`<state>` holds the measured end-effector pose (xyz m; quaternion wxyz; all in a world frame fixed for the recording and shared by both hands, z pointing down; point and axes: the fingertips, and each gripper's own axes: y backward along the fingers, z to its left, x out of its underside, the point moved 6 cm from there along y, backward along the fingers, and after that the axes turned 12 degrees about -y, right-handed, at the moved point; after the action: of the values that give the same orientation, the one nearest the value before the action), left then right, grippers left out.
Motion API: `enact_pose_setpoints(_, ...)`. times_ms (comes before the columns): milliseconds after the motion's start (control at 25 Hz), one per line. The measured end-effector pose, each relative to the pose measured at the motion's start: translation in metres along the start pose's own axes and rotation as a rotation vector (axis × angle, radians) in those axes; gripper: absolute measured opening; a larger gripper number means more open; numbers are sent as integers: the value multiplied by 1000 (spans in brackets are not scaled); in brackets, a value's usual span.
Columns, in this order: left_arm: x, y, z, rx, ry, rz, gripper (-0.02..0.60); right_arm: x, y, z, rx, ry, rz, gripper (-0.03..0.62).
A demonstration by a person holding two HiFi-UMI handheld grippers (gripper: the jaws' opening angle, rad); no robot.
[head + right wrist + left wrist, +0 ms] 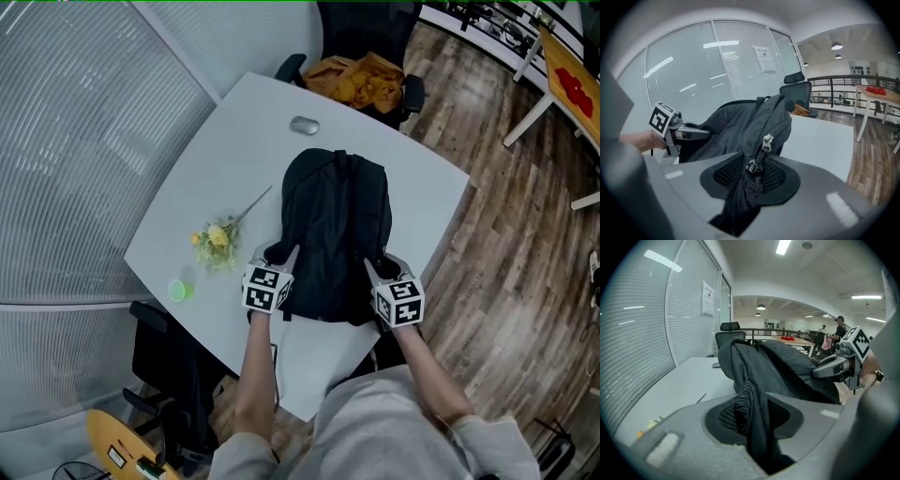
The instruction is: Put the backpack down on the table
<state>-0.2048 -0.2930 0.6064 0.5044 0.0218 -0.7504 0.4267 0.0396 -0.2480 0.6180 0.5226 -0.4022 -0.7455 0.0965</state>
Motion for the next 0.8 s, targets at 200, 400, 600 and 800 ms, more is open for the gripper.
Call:
enact_pose_setpoints(200, -1, -14, 3, 6, 8, 12, 103, -5, -8, -11, 1, 0, 8, 100)
enact_pose_setpoints(400, -1, -28, 8, 6, 4, 32, 103, -10, -17, -21, 3, -3, 20, 101)
enact_pose_setpoints(600, -2, -41, 12, 11, -2, 54, 103, -14, -27, -30, 9, -9, 29, 101)
enact_pose_setpoints(800, 4, -51, 17, 18, 2, 77, 103, -14, -34, -38, 13, -20, 40, 103)
